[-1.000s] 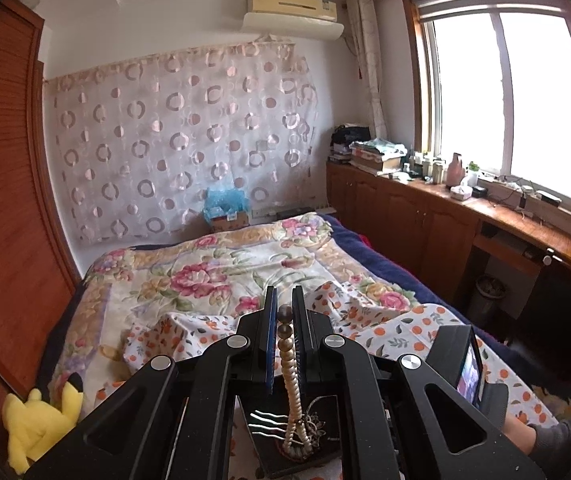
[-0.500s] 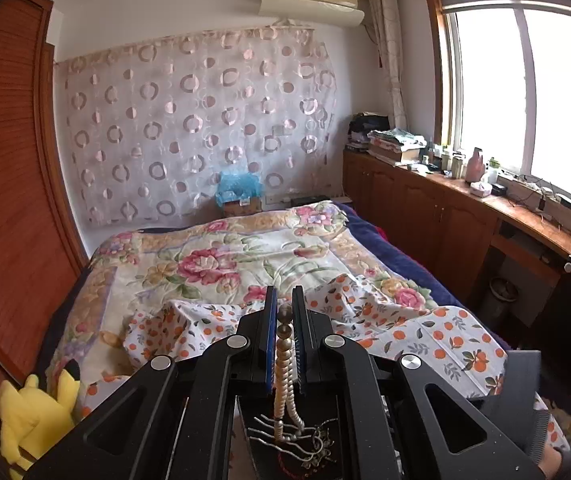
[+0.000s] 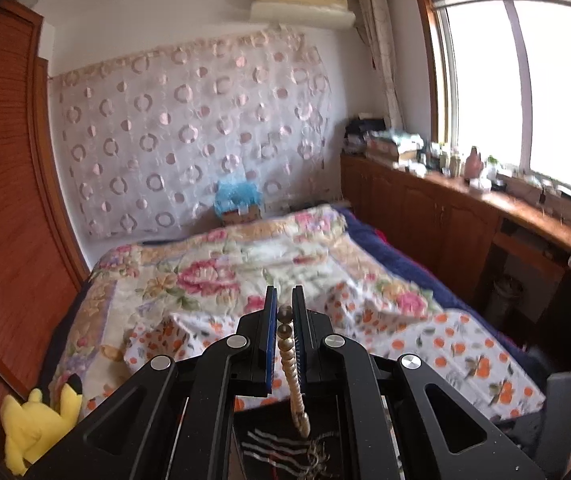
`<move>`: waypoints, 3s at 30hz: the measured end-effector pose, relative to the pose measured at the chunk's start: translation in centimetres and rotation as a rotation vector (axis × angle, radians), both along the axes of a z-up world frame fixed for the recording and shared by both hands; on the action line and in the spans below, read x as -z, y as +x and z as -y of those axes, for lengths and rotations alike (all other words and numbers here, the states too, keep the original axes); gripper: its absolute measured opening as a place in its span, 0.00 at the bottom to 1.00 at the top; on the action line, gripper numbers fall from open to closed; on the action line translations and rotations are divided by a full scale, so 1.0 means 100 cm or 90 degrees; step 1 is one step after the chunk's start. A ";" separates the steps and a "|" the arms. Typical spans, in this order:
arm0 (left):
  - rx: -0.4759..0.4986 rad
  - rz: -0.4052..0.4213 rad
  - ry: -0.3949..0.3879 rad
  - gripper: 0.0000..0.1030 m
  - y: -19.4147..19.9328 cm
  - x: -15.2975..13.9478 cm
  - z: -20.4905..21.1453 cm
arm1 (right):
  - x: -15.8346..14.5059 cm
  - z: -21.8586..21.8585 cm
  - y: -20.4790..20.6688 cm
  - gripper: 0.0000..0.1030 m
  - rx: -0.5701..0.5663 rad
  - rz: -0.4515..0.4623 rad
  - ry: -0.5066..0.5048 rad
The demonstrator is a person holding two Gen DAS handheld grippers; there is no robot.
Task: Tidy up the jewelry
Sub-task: 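Lower the pearl necklace into the black box and open the left tool, then move both open tools back over the remaining jewelry pile, then grasp the brown beaded strand with the right tool while the left tool grasps the jade bangle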
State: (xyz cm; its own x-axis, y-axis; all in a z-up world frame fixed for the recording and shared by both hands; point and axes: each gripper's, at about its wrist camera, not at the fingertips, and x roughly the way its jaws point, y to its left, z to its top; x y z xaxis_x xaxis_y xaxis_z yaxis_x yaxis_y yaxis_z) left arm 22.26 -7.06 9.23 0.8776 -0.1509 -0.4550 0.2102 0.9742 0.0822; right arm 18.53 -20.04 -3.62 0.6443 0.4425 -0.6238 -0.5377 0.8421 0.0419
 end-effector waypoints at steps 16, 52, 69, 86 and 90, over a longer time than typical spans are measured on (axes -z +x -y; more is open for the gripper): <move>0.040 -0.085 0.000 0.24 -0.068 0.080 -0.028 | 0.007 0.018 -0.051 0.10 0.000 -0.011 0.014; 0.111 -0.220 -0.008 0.76 -0.193 0.185 -0.022 | 0.057 0.020 -0.155 0.18 -0.006 -0.046 -0.009; 0.121 -0.254 -0.038 0.72 -0.185 0.195 -0.023 | 0.057 0.015 -0.152 0.18 -0.015 -0.054 -0.023; 0.106 -0.231 -0.042 0.67 -0.188 0.191 -0.028 | 0.052 -0.030 -0.116 0.28 -0.068 -0.085 -0.071; 0.105 -0.232 -0.036 0.67 -0.189 0.191 -0.028 | 0.054 -0.042 -0.110 0.28 -0.089 -0.090 -0.129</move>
State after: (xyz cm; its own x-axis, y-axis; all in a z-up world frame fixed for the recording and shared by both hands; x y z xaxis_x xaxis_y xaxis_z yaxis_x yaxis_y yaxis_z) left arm 3.40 -4.28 -9.92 0.6221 -0.3106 -0.7187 0.3698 0.9257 -0.0800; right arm 7.55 -15.83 -9.01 0.4864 0.3782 -0.7877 -0.6503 0.7588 -0.0372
